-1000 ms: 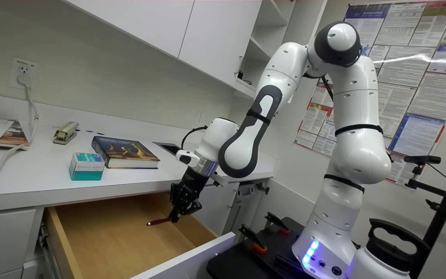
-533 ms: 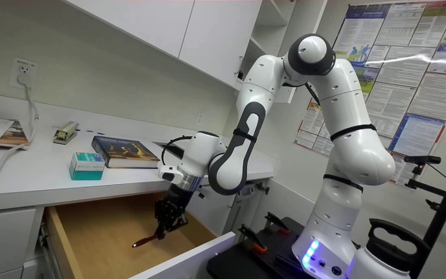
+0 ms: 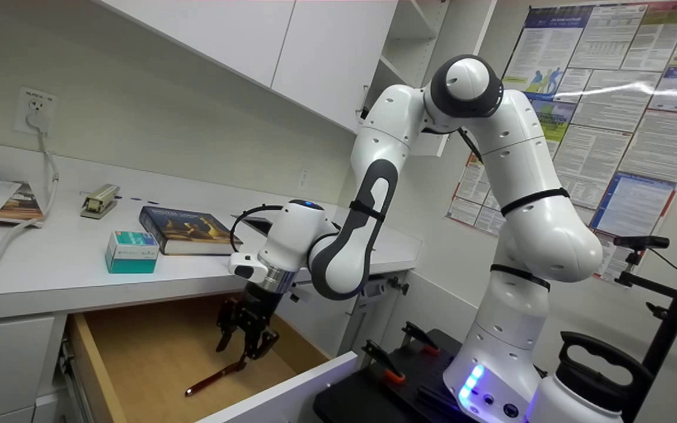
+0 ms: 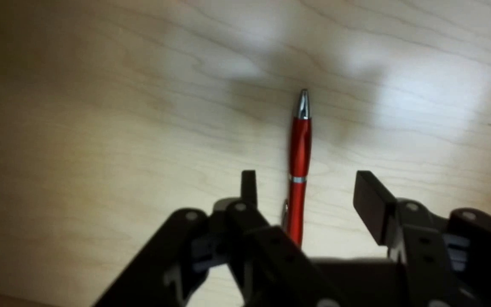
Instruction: Put the pen in the open drawer
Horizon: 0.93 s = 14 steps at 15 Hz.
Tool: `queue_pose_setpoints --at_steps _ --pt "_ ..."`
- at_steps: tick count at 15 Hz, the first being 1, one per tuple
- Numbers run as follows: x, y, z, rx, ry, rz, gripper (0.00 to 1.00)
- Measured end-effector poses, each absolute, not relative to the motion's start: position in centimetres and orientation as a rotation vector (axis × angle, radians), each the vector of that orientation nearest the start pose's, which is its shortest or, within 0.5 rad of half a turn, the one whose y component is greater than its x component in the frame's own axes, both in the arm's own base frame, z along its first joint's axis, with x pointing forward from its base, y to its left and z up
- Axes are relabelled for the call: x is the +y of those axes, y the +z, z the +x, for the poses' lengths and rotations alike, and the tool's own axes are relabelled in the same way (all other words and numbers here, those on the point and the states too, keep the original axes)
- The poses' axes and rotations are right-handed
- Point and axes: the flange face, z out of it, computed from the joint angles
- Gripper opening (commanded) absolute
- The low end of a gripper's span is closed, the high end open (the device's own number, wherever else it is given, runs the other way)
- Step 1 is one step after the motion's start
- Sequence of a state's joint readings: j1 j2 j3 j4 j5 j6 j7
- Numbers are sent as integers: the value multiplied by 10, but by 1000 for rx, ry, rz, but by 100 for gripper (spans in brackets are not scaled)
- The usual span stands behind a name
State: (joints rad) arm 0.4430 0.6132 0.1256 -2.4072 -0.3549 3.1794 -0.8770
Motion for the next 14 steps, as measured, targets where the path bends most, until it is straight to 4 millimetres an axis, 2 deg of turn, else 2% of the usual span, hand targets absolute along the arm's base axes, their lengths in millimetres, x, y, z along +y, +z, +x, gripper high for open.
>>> queue_pose_setpoints --at_steps 1,4,8,11,14 --pt "290 92 384 2441 298 1978 99" --pt "287 123 388 2435 336 1928 100" --pt "288 165 372 2487 348 1926 100" --pt "282 186 365 2528 319 1973 100" --pt "276 205 372 2552 288 2019 100"
